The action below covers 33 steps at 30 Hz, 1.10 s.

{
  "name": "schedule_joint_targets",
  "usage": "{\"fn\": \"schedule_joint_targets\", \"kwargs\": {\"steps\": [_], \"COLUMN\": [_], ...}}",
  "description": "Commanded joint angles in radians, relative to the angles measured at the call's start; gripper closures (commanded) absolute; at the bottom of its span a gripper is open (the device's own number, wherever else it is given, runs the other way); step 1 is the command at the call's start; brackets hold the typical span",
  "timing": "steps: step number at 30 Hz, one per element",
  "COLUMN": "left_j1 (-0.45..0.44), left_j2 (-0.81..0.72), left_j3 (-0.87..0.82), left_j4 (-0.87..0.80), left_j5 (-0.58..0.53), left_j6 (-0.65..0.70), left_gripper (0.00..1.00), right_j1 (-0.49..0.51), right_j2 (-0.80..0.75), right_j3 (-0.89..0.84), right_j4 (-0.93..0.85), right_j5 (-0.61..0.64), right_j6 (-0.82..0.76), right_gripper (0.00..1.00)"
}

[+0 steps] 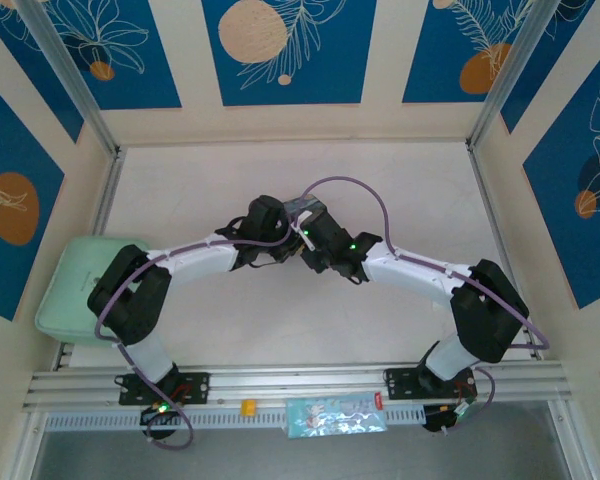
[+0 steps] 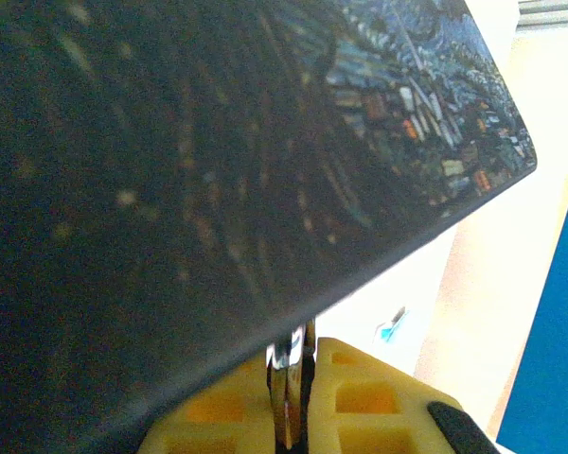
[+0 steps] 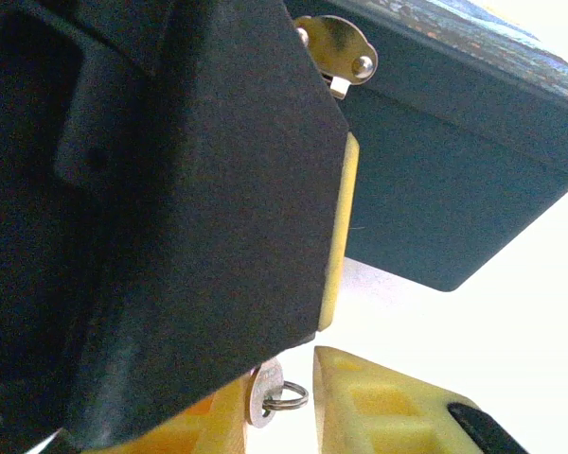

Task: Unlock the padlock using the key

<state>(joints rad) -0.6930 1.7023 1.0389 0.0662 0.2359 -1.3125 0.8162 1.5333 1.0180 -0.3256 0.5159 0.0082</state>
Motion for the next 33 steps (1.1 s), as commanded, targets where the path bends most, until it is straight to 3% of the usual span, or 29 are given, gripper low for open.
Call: {"fn": "schedule_joint_targets", "kwargs": {"steps": [1,7,14,21,25,33], "left_j1": [-0.010,-0.007,-0.006,-0.003,0.001,0.002], "left_j2": [-0.039,-0.039,-0.040,-0.043,-0.033,-0.062], "left_j3": [0.027,-0.002,-0.054,-0.132,-0.174,-0.148], "left_j4": [0.058,0.112,0.193,0.286,0.355,0.240], "left_j5": [0.055,0.064,0.089,0.107,0.137,0.177], "left_j6": [-0.006,-0.021,-0.017,0.011,-0.004,0.096], "left_gripper": [1.00,1.00,1.00,1.00,1.00,1.00], "right_j1": [0.001,-0.020,-0.086,-0.239,-0.290,-0.400], "right_j2": [0.029,0.025,-0.008,-0.016,0.000,0.073], "right_j3": [-0.024,-0.027,-0.027,-0.017,-0.031,-0.019], "right_j4": [-0.030,-0.035,-0.012,-0.005,0.030,0.074], "right_j5": [0.021,-0.025,-0.235,-0.620,-0.744,-1.049], "right_j6": [-0.063,-0.047,-0.037,-0.011,-0.013,0.007], "right_gripper": [0.78,1.00,1.00,1.00,1.00,1.00]}}
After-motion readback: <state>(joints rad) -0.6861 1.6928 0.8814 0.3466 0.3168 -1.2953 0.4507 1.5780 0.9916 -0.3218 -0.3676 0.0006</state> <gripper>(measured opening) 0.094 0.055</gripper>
